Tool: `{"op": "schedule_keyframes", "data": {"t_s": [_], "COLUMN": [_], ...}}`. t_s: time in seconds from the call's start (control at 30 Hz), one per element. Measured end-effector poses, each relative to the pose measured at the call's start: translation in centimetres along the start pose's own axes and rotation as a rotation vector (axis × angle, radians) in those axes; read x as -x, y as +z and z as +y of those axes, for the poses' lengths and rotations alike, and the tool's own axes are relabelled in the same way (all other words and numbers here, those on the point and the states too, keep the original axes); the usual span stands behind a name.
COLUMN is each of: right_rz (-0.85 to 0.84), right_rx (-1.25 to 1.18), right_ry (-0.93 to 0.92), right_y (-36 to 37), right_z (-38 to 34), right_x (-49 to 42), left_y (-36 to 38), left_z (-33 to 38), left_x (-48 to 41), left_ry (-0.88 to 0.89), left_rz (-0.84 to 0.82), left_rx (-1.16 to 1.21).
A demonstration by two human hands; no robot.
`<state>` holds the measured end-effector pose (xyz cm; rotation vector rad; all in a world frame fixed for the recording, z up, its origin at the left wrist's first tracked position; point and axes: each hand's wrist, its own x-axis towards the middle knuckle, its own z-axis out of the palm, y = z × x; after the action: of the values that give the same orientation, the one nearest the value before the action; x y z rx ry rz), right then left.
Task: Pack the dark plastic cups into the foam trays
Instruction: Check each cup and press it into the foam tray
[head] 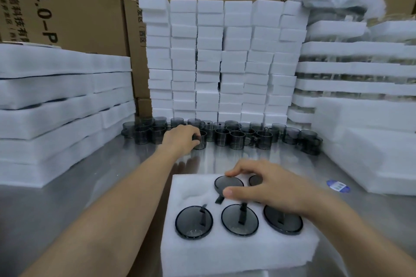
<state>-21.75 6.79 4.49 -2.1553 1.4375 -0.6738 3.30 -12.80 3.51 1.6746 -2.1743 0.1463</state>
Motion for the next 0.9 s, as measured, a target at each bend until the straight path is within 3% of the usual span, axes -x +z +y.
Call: {"op": "schedule_keyframes", "data": {"t_s": [0.1,0.23,0.33,0.47,0.57,0.7,0.8,0.9], "right_rz": [-0.016,0.024,0.280,0.605,0.654,0.704,0.772,0.775], "right_rx": [0.040,0.096,0.054,-0.031,0.026,0.051,-0.008,-0.029], "right_ry": [0.014,-0.020,-0.103,-0.189,-0.317,-0.443,-0.508,-0.520], "right_y": [-0.2,-0.4,0.0,-0.1,0.1,0.8,0.9,0.8], "right_z": [-0.3,-1.1,-1.8,-2.9,-3.3,-3.0,-3.4,-3.5], "right_x": [0.3,0.7,1.1,1.4,1.3,1.0,0.7,1.0], "left_y": [-1.1,-3.6,-6.3,-9.2,-9.6,-9.4,-9.5,-9.6], "left_z": [1.1,3.7,5.9,8.6,9.0,9.5,10.1,10.9], "left_x": [0.1,3.0,7.0,13.0,16.2,17.0,17.1,17.5], "left_ry": [-0.016,0.096,0.200,0.289,0.350,0.444,0.433,0.318], "left_rz": [-0.043,0.115,0.183,0.407,0.643,0.779,0.801,0.606], "left_rx": [0.147,0.365,0.523,0.508,0.489,0.484,0.603,0.945]}}
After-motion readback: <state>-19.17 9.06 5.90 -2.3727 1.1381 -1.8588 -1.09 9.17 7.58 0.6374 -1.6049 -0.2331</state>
